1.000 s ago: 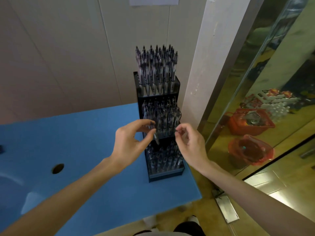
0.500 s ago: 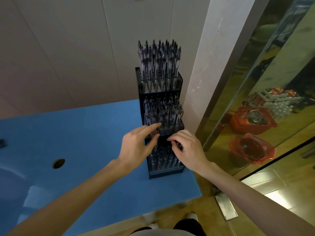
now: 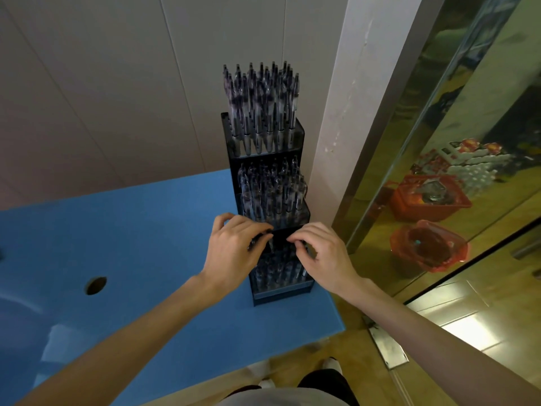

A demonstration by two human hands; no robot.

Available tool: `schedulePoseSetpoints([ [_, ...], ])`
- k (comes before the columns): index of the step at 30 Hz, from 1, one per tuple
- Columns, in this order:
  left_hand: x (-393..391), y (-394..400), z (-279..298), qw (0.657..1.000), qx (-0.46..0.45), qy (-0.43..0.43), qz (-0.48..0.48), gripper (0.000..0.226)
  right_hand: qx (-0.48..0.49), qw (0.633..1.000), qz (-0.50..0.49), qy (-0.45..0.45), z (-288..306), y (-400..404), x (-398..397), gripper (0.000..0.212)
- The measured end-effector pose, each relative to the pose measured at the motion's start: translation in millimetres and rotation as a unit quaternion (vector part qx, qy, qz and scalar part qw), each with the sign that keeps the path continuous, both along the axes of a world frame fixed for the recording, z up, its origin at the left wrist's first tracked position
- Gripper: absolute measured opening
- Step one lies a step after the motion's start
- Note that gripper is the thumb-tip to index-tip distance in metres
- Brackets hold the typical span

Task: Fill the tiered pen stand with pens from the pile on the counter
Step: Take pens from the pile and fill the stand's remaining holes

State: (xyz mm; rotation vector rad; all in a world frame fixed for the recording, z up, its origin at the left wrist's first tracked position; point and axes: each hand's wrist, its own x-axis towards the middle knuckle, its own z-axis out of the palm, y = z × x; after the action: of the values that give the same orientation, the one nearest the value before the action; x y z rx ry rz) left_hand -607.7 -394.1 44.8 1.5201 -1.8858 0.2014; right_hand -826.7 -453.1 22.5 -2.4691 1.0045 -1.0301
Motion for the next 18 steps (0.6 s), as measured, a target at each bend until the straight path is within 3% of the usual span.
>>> schedulePoseSetpoints([
  [18, 7.9, -2.6, 13.1, 0.998, 0.017, -0.058, -0.026, 0.013, 0.005, 1.000, 0.000, 0.001, -0.5, -0.3, -0.6, 0.015],
])
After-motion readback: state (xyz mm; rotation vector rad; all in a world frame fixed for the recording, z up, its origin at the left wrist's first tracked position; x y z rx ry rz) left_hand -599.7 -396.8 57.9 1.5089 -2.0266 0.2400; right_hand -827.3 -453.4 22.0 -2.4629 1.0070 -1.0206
